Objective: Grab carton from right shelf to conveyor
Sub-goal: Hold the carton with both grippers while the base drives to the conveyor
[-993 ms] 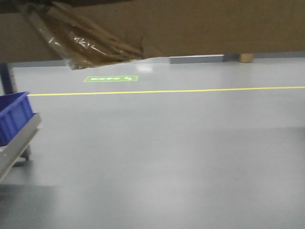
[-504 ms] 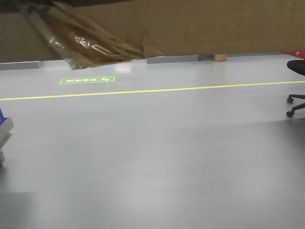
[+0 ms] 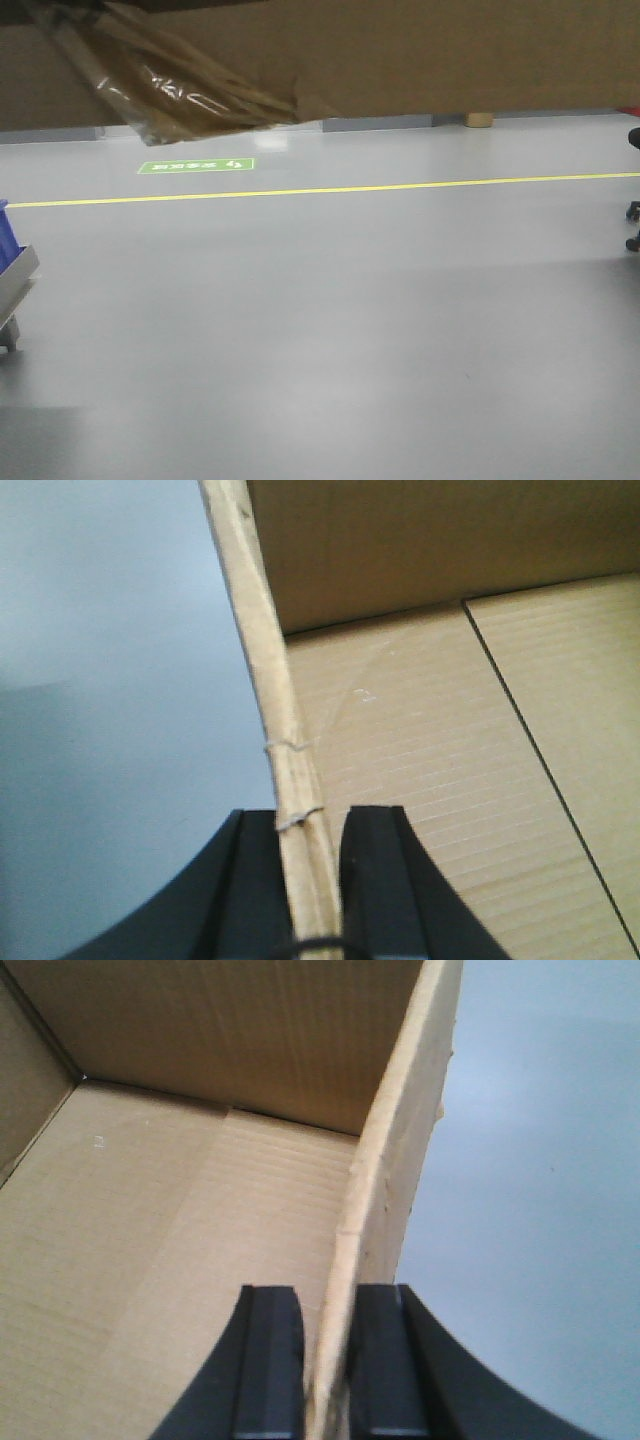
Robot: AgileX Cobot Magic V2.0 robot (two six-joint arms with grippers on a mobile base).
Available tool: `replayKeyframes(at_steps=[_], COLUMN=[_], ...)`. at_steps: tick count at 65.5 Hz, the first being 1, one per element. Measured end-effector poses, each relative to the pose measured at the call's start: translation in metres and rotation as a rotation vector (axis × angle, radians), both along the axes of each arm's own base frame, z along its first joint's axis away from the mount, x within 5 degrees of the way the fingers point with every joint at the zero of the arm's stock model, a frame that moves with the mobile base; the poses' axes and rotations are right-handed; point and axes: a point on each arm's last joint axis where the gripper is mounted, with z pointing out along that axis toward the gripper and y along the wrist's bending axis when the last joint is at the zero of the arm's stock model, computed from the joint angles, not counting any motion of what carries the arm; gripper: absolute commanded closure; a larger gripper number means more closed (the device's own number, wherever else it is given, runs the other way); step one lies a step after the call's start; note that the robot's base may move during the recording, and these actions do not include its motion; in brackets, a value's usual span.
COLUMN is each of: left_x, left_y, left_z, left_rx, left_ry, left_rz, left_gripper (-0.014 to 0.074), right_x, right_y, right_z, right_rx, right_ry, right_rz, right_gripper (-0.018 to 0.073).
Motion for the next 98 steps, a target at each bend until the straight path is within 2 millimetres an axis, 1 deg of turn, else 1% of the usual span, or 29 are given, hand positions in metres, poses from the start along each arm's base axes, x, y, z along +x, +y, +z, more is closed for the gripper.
replayKeyframes(at_steps=[98], left_x=[-0.0002], left_y=[-0.0004], left_z=[0.0001], left_rx=[0.005], left_ry=[-0.002], left_rz=[-0.001], left_gripper=[0.0606], right_x=[0.0], right_y=[0.0], right_z=[0.0], right_rx=[0.0], right_ry=[0.0], right_rz=[0.0], right_gripper=[0.0633])
